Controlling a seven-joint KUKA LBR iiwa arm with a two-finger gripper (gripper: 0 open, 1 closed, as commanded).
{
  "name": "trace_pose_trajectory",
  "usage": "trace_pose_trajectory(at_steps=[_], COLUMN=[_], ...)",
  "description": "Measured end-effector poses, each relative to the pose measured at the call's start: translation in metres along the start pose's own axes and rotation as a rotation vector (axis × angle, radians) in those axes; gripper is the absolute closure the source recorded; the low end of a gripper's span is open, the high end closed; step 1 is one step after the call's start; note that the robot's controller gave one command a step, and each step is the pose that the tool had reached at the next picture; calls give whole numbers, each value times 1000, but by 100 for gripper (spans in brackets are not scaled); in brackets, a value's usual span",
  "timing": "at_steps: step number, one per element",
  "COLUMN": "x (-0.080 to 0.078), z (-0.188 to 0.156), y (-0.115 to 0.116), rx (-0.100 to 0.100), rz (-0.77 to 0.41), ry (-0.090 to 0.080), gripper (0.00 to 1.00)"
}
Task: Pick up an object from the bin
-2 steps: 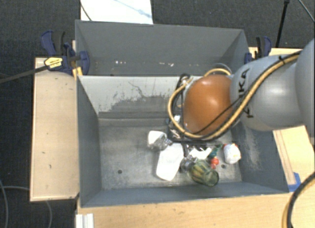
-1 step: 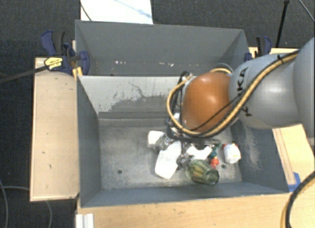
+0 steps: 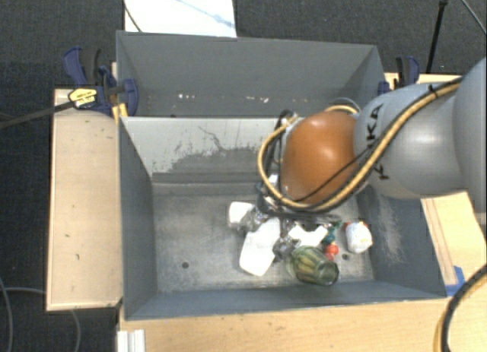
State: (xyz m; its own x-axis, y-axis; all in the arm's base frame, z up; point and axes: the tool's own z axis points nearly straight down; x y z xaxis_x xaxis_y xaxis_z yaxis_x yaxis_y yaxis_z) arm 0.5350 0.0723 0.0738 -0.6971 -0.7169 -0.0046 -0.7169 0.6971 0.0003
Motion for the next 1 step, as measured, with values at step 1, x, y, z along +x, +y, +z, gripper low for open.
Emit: trace_pose_trajectory(at_steps=[1], x=[1], z=[-4], y=[1], rx=[-1], rz=[2], ry=[0], gripper=[100])
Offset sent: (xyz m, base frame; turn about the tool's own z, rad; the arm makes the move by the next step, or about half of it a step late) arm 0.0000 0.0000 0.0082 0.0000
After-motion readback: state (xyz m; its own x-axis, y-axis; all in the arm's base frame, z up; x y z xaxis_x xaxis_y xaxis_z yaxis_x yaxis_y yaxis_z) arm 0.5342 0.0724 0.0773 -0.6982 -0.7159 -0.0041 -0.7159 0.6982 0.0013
